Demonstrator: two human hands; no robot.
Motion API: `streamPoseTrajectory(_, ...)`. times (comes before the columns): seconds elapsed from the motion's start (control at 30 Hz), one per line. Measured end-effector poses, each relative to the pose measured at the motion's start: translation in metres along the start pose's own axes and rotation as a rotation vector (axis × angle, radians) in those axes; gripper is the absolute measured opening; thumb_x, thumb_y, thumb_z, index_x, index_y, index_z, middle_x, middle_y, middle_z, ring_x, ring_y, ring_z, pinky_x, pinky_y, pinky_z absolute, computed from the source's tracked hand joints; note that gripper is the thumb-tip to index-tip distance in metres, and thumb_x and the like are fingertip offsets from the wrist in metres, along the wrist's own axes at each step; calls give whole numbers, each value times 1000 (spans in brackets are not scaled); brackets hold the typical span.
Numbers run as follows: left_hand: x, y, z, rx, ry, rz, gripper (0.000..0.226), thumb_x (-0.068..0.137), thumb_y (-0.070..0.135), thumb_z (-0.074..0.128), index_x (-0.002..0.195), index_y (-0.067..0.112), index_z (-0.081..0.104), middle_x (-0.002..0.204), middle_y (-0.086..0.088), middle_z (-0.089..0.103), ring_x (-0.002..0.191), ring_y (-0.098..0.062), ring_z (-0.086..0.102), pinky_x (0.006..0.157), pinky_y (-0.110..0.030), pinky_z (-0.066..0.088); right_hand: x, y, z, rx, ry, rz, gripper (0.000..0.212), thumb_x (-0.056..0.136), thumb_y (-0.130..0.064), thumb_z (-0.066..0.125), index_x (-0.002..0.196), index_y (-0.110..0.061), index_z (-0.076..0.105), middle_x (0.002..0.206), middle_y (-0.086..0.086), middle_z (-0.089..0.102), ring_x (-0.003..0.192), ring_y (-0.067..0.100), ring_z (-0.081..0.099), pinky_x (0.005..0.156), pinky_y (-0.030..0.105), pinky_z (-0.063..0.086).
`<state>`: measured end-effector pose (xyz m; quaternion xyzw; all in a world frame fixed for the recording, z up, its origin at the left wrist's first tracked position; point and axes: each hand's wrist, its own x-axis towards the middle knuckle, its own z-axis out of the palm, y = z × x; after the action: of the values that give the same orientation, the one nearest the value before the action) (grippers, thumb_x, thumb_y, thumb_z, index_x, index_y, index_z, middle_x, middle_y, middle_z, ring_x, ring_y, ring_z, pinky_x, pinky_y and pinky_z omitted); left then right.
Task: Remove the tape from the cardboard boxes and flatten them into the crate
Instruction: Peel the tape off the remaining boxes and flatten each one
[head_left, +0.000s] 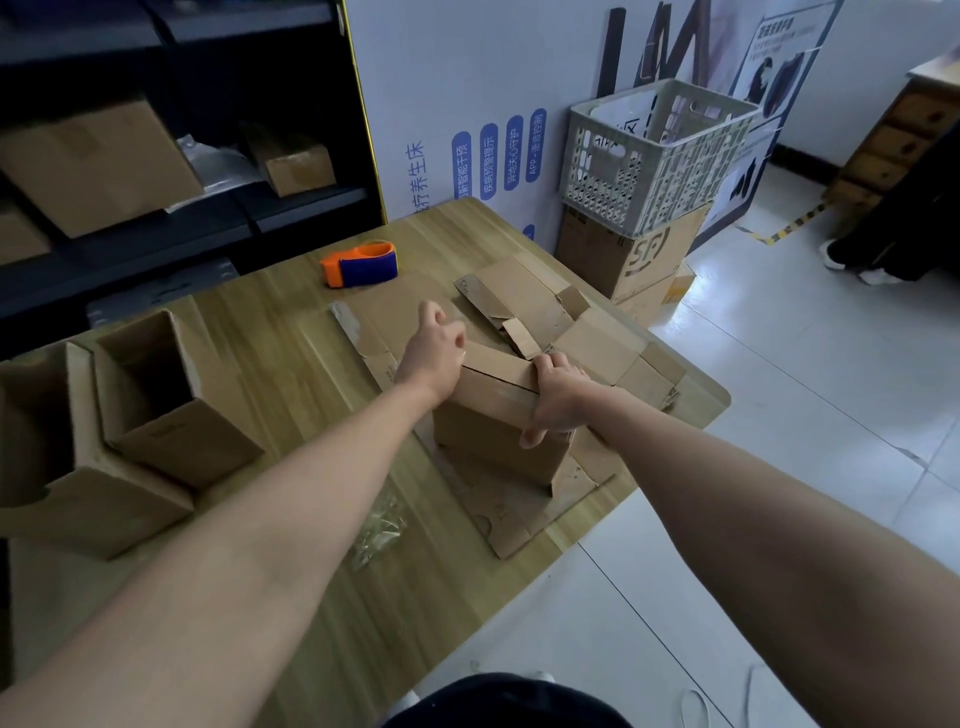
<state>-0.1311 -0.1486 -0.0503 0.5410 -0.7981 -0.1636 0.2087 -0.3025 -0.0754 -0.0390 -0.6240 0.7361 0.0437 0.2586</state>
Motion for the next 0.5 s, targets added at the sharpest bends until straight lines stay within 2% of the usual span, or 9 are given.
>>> streamPoseTrajectory(0.07,-1,-21,-8,-11,21,-82,9,89,3,54,91,7,61,108,-10,52,81,-18,53,70,-23,43,-1,-1,1,-4,-1,2,112,58,-42,86,144,-19,18,137,5,29,127,29,32,107,44,31)
streamPoseTrajectory(0.17,-5,-50,-16,-178,88,-339,8,86,2,59,85,10,59,88,-7,62,80,-20,57,64,-25,43,-1,-3,1,0,-6,13,110,60,-40,86,144,-19,18,137,5,29,128,29,31,108,45,31)
streamPoseTrajectory(0.27,-7,-49,-12,-330,153,-463,24,85,-1,61,103,10,50,84,-2,59,83,-19,60,59,-22,44,-2,-6,-1,-8,-13,22,110,61,-39,85,145,-19,17,138,5,29,129,29,31,109,46,31)
streamPoseTrajectory(0.33,-6,-56,-18,-340,229,-558,25,87,-4,54,110,5,48,90,-3,59,91,-23,60,63,-21,48,-2,-6,-2,-16,-14,36,110,61,-38,85,145,-18,17,139,5,29,130,29,30,109,46,30)
streamPoseTrajectory(0.4,-6,-84,-35,-250,331,-667,20,91,-4,46,109,-1,56,107,-16,62,101,-29,60,79,-31,49,-2,-8,-3,-32,-18,58,110,61,-37,85,145,-18,17,139,6,29,130,30,31,109,46,30)
streamPoseTrajectory(0.43,-6,-101,-47,-228,373,-699,20,91,-4,45,104,-1,60,110,-19,62,102,-32,59,83,-32,46,-1,-9,-5,-47,-26,68,109,61,-37,85,145,-18,17,139,6,30,130,30,32,108,46,31)
streamPoseTrajectory(0.5,-11,-128,-67,-246,395,-687,16,86,-5,53,90,5,64,112,-18,61,98,-32,60,80,-28,44,2,-16,-9,-95,-64,88,112,60,-39,85,145,-18,16,139,6,29,129,30,34,106,47,35)
